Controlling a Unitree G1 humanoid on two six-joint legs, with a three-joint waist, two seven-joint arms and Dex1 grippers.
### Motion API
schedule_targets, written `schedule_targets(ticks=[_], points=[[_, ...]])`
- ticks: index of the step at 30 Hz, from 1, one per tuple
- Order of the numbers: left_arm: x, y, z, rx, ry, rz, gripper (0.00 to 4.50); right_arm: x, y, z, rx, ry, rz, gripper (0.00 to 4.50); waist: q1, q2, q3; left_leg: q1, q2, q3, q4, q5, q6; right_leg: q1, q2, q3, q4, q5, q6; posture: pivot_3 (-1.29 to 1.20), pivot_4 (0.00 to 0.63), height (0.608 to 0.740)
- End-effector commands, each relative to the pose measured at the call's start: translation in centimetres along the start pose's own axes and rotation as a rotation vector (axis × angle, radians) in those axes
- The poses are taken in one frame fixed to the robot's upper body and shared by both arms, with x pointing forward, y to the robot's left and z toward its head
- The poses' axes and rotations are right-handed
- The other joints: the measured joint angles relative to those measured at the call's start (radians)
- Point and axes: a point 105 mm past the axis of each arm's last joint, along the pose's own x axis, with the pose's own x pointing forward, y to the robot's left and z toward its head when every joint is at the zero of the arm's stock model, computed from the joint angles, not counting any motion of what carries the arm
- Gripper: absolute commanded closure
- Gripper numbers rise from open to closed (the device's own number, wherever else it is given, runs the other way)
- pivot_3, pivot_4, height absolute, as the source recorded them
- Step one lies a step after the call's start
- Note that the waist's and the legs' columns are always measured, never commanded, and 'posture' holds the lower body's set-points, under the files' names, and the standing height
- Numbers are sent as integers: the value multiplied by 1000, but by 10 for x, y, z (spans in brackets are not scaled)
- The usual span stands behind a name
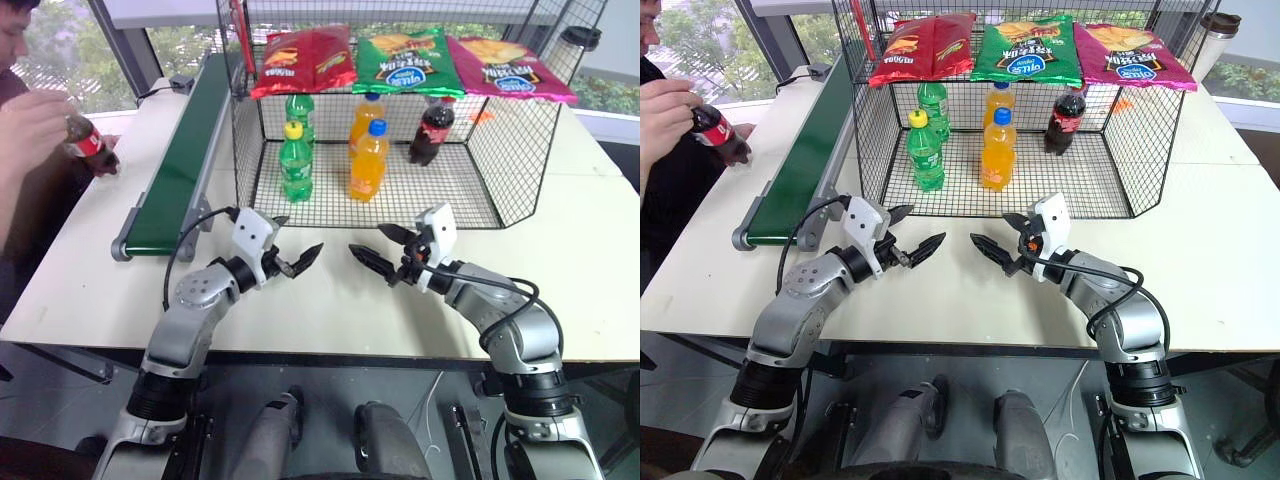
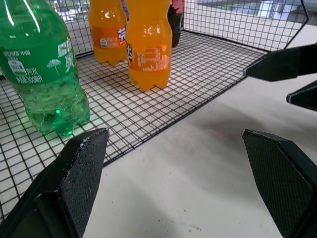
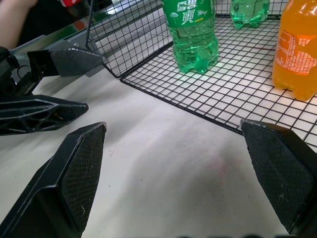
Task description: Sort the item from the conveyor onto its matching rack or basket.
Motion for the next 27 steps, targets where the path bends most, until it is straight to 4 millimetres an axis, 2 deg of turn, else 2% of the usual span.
schedule_targets(ticks=[1,27], points=[[-5,1,13,20,-56,-7,0,0,6,17,-48,-47,24,30,0,0,0,0,0,0,0,0,0,0,0,0,0,0,0,0,150,738],[-8,-3,8,24,-22,-16,0,1,9,13,-40,-32,48,30,0,0,0,0,0,0,0,0,0,-1,0,1,0,0,0,0,150,738]])
